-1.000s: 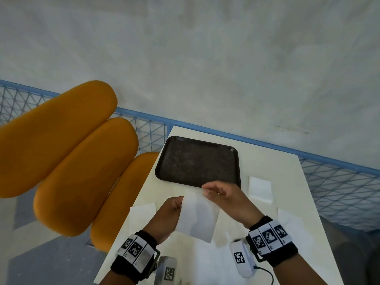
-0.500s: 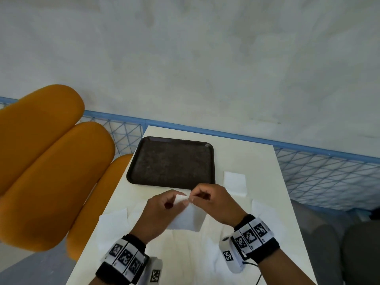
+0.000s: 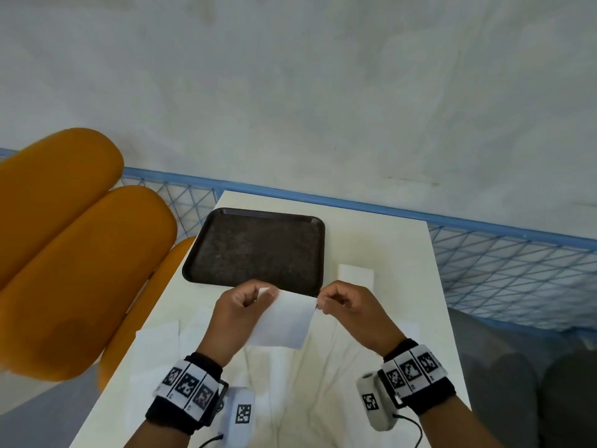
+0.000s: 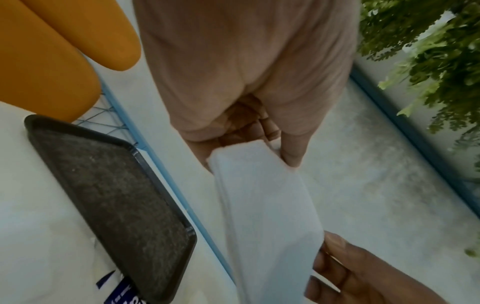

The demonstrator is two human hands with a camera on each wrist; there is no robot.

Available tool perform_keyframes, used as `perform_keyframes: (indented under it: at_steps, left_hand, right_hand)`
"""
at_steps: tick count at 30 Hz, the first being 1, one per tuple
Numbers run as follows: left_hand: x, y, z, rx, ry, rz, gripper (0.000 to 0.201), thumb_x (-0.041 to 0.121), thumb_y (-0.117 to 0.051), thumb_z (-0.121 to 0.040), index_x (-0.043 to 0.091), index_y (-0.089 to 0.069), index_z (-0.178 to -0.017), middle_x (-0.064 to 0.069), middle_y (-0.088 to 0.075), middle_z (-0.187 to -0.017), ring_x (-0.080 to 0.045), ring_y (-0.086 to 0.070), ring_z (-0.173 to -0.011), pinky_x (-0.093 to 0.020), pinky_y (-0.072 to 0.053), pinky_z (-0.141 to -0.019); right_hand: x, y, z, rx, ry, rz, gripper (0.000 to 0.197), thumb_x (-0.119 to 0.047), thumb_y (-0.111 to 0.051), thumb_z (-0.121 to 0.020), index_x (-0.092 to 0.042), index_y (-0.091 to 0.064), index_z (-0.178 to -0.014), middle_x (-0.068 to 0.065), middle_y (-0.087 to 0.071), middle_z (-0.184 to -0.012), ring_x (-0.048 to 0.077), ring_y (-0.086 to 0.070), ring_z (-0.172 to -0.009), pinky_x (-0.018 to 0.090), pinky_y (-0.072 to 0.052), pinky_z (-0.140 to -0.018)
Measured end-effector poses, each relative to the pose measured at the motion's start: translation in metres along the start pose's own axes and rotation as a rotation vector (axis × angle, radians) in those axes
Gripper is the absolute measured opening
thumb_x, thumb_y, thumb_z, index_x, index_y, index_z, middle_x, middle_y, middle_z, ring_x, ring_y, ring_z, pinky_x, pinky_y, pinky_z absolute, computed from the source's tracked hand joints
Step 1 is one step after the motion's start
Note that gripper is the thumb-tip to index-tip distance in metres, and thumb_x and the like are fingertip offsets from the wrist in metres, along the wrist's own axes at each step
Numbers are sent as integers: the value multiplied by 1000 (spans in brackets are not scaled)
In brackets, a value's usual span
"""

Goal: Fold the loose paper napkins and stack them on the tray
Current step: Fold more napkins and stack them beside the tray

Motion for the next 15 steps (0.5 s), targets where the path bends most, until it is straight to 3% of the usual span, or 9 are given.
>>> perform_keyframes:
  at_steps: [2, 4, 6, 8, 11, 15]
  left_hand:
    - [-2, -9, 1, 20, 48, 56, 10, 35, -64, -96, 32, -73, -91, 12, -71, -87, -13, -66, -84, -27, -55, -71]
    - [-7, -20, -1, 15, 92, 107, 11, 33, -63, -97, 28, -73, -94, 6, -73, -86, -13, -69, -82, -25, -56, -68]
    - [-9, -31, -2, 14, 137, 149, 13, 32, -62, -98, 25, -72, -95, 2, -74, -86, -16, -71, -82, -27, -58, -70]
    - [-17, -38, -6, 24, 166, 161, 14, 30, -61, -99, 23, -72, -95, 1, -74, -87, -17, -71, -82, -29, -59, -72]
    - [-37, -38, -6, 54, 257, 190, 15, 21, -59, -100, 17, -74, -100, 1, -77, -90, -14, -73, -79, -28, -60, -71]
    - [-78, -17, 14, 136, 381, 170, 15, 13, -58, -100, 12, -74, -100, -4, -78, -91, -24, -76, -80, -37, -59, -74]
  right_hand:
    - [14, -3, 4, 5, -57, -146, 24, -35, -73, -87, -27, -68, -110, -6, -73, -101, 9, -68, -96, 26, -54, -89]
    - [29, -11, 7, -7, -127, -216, 35, -41, -75, -83, -26, -65, -113, -8, -71, -95, 6, -67, -91, 24, -55, -84]
    - [40, -16, 10, -20, -157, -232, 15, -25, -72, -90, -14, -67, -98, -6, -68, -81, 5, -63, -78, 22, -53, -75]
    - [57, -14, 10, -3, -205, -258, 10, -16, -68, -93, -7, -67, -91, 3, -70, -79, 10, -63, -74, 28, -53, -73]
    - [90, 2, 6, 59, -303, -287, 8, -17, -67, -93, -10, -71, -91, 4, -73, -85, 13, -66, -74, 29, -53, -70]
    - [141, 43, -7, 226, -426, -246, 5, -14, -69, -92, -11, -73, -90, 3, -73, -77, 16, -66, -69, 28, -51, -61]
Point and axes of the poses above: each hand's wrist, its own z-axis away from the middle knuckle, its own y-axis out of the back of the hand, x = y × z, the point moved 7 cm from there along -z, towards the middle knuckle
